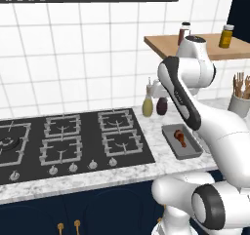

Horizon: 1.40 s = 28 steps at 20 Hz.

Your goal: Take the meat container that has the chicken drumstick and place it on the second highest rack of the freezer. Then take the vegetable container that has the bell pepper and avocado and place it on the highest rack of the freezer.

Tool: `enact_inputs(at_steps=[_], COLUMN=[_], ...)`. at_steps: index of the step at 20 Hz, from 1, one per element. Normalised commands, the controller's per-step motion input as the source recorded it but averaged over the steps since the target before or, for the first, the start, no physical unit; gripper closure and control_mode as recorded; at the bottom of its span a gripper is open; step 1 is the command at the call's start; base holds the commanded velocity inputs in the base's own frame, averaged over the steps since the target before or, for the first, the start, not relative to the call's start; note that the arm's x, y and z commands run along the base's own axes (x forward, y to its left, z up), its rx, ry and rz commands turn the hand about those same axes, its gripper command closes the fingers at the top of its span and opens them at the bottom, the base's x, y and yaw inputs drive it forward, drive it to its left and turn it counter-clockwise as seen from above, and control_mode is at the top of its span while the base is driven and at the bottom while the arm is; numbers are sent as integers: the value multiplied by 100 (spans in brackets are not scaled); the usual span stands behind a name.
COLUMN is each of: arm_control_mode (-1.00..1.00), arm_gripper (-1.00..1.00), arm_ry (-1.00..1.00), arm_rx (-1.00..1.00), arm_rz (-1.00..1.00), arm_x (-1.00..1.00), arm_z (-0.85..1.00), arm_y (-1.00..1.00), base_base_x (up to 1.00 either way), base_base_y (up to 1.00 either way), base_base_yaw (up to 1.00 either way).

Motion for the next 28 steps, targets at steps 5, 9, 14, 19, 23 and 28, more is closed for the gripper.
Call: enact_inputs(at_steps=[5,9,14,19,23,28], arm_control_mode=[-100,-100,-100,-100,-100,-100], arm_gripper=[-100,-100,-100,-100,-100,-100], arm_ry=[5,19,41,43,-1,-3], arm_rx=[2,4,-1,-1,0,0], arm_rz=[-8,-22,-27,-32,-23,-22], arm_x=[-42,-34,18,31,0,3], arm_z=[-13,-46,-24,-23,-78,-67], arm_y=[-34,-78,-75,-62,-37,-10], base_base_x=[0,0,0,0,0,0], base_base_y=[0,0,0,0,0,0], base_base_yaw=[0,0,0,0,0,0])
